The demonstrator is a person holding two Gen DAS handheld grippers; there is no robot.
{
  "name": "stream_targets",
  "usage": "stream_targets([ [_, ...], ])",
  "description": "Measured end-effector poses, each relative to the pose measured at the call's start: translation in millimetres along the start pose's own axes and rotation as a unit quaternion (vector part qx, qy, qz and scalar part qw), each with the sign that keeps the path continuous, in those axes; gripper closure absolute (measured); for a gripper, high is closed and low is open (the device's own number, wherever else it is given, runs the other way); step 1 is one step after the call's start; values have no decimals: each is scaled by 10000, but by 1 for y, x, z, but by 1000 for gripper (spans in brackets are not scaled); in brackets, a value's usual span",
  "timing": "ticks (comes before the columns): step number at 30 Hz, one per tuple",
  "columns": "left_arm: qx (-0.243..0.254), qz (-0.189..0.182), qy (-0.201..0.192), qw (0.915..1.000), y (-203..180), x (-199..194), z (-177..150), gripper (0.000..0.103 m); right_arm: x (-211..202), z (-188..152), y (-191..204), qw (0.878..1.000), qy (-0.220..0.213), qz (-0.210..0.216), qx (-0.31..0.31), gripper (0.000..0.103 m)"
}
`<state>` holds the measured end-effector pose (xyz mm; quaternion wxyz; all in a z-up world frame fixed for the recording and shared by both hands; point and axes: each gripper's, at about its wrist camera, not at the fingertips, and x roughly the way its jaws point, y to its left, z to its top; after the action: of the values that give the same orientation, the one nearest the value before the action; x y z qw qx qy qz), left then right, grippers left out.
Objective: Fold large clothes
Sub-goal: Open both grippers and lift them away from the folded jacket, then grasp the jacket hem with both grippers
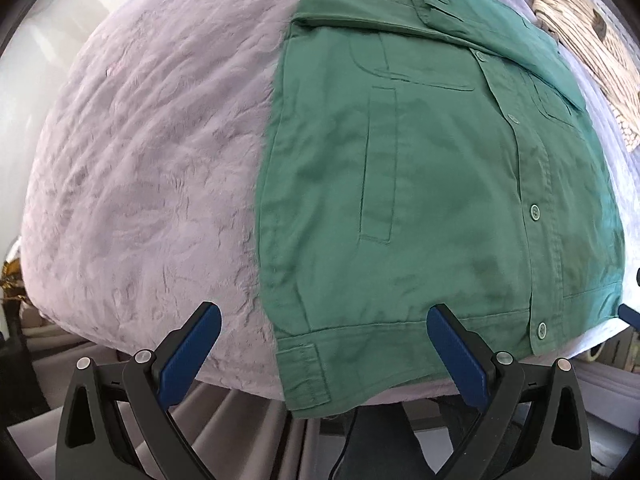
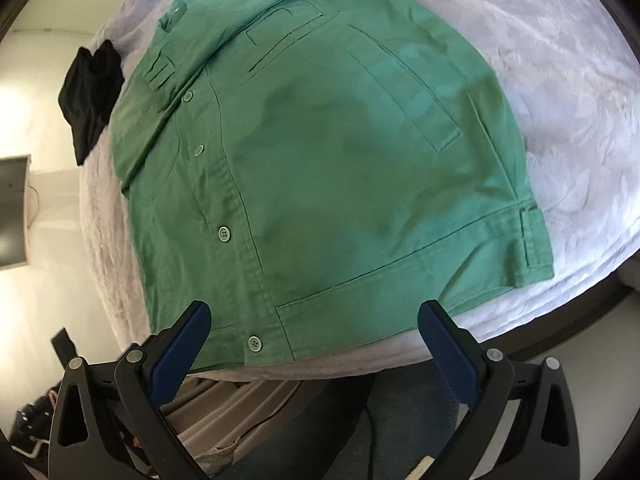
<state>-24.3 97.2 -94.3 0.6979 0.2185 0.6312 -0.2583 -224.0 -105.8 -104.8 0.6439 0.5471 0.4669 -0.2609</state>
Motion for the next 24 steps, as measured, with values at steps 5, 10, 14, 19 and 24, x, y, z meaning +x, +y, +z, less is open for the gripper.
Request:
stream_targets([
  [5, -177, -449, 204, 9986, 10, 10, -7, 0, 2, -6, -10, 9988, 23, 479, 103, 0],
  [10, -370, -662, 149, 9970, 25, 14, -4, 0, 1, -13, -25, 9953, 86, 912, 310, 0],
  [14, -541, -976, 156, 9936, 47, 20, 6, 0, -15, -6, -47, 9975, -192, 560, 378, 0],
  [19, -993, -1613, 393, 9811, 69, 39, 16, 0, -32, 16, -90, 9945, -852, -106, 603, 0],
  [24, -782, -1752, 545, 9799, 54, 49, 15, 0, -9, 29, -115, 9940, -625, -61, 897, 0],
])
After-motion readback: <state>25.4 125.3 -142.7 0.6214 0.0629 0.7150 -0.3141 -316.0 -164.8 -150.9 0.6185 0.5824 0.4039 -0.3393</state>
